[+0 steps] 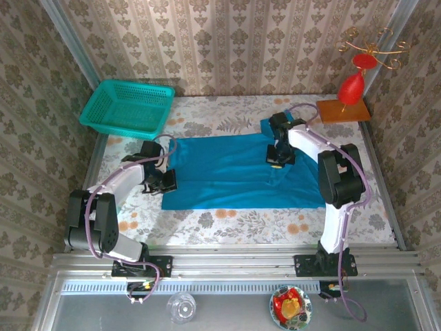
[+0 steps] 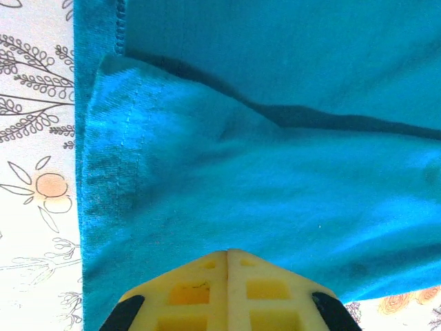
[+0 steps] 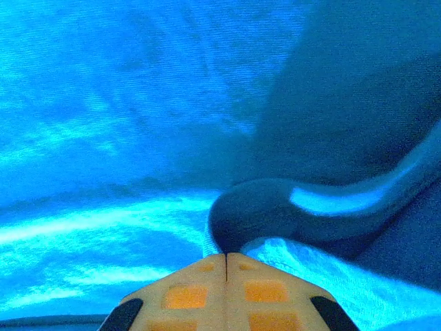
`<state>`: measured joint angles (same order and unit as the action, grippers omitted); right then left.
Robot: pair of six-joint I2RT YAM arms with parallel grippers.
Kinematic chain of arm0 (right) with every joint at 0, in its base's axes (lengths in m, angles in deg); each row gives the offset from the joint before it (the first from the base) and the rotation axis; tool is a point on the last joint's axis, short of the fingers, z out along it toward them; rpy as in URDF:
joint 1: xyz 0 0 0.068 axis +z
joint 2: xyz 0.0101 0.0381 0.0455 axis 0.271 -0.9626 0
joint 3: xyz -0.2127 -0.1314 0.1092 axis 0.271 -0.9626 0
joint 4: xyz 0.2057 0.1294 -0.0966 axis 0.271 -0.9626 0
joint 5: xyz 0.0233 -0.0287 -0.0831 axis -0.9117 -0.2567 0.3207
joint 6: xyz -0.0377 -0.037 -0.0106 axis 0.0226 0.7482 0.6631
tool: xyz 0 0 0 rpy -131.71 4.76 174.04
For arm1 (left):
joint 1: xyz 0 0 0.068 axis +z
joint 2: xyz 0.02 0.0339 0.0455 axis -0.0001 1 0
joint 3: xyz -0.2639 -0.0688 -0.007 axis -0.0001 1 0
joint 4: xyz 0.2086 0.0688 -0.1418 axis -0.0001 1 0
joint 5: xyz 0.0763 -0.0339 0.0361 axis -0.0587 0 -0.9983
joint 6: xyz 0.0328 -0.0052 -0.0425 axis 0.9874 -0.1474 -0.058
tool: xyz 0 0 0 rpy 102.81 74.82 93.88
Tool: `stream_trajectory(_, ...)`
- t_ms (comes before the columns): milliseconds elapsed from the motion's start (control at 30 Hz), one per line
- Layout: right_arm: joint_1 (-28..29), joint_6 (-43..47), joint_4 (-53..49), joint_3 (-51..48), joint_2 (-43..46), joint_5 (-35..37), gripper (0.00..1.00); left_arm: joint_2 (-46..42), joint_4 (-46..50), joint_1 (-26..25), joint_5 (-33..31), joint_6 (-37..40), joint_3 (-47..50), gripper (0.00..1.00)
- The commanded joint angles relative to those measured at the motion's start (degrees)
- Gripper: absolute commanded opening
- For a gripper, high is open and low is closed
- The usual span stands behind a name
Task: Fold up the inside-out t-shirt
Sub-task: Smooth out the T-shirt at the center of the table, then move the T-shirt to the center of the table.
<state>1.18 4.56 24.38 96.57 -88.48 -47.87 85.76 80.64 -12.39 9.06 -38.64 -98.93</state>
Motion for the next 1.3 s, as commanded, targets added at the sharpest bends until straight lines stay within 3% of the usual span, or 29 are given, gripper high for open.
stream_trajectory(0, 1.5, -0.5, -1.1, 2.6, -2.4, -0.1, 0.00, -0.8, 1.5, 0.4, -0.4, 0.1, 0.7, 0.05)
stream_trajectory(100, 1.8, 0.2, -1.0, 3.7, -3.2, -1.1, 0.23, -0.8, 1.6, 0.5, -0.4, 0.3, 0.7, 0.05)
stream_trajectory(267, 1.3, 1.4, 0.0, 3.4, 0.6, -1.3, 0.44, -0.5, 1.4, 0.5, -0.4, 0.3, 0.1, 0.05)
stream_trajectory(500, -3.0, 2.3, 1.8, 0.2, 6.2, -3.5, 0.49, 3.3, 0.8, 0.5, -0.5, 1.5, -4.1, 0.05)
stream_trajectory(833, -16.8, 1.3, 10.1, -9.6, 4.1, -15.3, 0.56, 12.2, 1.3, 0.9, -3.4, 3.7, -8.8, 0.05)
stream_trajectory(1100, -23.8, 0.6, 9.6, -9.9, -1.0, -12.7, 0.60, 10.8, 0.2, 2.3, -4.3, 3.7, -5.4, 0.05)
stream_trajectory(1267, -25.2, 1.2, 7.9, -9.1, -0.8, -9.0, 0.61, 5.2, 1.8, 2.8, -4.3, 3.0, -5.3, 0.06)
